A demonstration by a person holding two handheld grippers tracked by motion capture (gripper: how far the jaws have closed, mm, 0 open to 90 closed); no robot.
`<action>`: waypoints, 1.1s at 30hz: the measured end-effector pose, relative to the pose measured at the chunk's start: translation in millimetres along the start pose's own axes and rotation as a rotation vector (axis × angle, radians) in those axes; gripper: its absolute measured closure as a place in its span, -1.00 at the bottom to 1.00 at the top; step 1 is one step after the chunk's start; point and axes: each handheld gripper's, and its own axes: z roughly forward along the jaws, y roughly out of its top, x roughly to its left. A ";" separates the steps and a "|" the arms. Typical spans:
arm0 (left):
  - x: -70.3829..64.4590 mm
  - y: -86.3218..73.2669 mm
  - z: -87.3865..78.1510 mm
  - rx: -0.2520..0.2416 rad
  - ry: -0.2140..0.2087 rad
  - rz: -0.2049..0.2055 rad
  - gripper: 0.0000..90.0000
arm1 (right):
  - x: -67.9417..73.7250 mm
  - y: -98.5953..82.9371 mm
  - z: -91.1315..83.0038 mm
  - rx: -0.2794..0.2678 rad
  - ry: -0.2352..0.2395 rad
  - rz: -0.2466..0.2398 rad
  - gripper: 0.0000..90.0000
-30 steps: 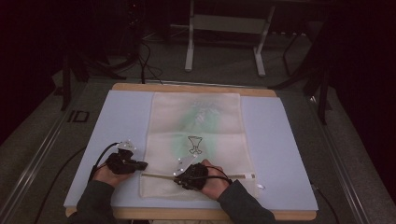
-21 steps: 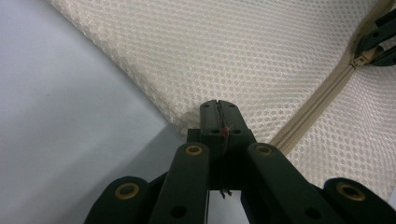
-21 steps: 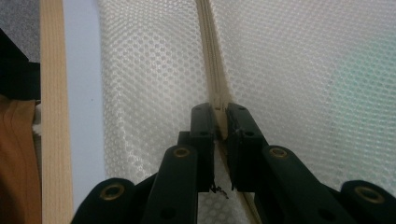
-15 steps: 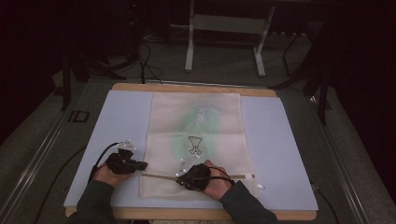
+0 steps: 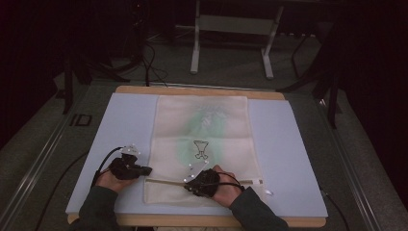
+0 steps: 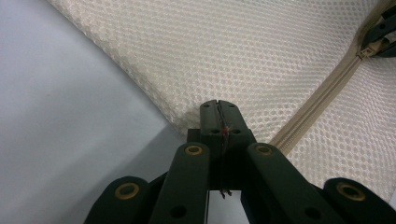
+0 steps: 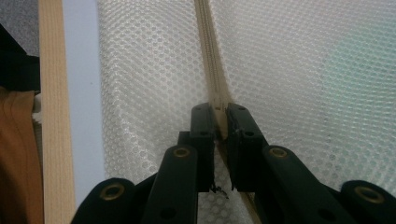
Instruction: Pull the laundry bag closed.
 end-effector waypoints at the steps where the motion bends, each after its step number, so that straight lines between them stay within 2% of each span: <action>1: 0.0 0.0 0.0 0.000 -0.001 0.000 1.00 | 0.0 -0.3 -0.3 0.001 -0.002 0.000 0.83; 20: 0.2 -0.1 0.0 -0.001 0.000 -0.002 1.00 | -2.9 -7.7 -9.7 0.001 -0.016 0.000 0.83; 33: 0.3 -0.1 -0.1 -0.001 -0.002 -0.005 1.00 | -6.6 -5.0 -19.5 0.005 -0.023 -0.005 0.83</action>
